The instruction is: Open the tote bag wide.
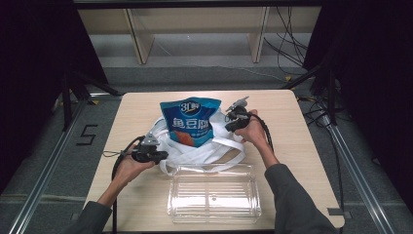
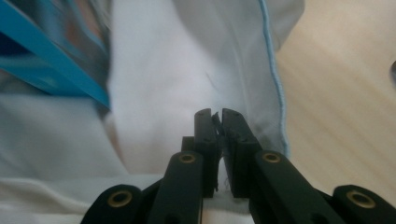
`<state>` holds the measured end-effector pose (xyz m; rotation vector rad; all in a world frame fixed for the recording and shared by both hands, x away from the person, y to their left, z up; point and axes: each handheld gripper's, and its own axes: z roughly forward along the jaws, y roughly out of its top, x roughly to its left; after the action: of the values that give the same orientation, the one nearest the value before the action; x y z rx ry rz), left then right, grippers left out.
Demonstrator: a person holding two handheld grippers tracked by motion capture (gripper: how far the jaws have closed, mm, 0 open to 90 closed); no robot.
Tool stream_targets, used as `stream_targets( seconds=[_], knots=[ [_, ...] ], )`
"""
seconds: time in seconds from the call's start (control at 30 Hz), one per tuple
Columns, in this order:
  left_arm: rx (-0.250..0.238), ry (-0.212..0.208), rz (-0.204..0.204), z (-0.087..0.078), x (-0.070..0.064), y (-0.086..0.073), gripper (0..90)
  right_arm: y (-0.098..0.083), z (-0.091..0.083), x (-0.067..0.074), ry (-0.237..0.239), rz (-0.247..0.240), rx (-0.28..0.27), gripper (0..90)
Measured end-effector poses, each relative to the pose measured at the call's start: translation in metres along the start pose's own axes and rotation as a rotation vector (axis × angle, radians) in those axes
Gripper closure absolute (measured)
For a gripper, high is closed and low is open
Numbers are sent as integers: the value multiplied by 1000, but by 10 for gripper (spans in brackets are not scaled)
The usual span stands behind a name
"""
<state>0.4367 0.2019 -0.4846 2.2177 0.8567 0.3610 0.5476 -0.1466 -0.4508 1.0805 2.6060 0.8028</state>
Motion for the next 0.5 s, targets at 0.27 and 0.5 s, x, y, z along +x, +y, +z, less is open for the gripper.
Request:
stream_targets(
  seconds=[0.27, 0.5],
  knots=[
    [-182, 3, -62, -43, -7, 10, 604, 2, -52, 15, 20, -7, -175, 718],
    [-211, 12, -105, -62, -18, -5, 392, -1, -71, 18, 35, -42, -212, 541]
  ],
)
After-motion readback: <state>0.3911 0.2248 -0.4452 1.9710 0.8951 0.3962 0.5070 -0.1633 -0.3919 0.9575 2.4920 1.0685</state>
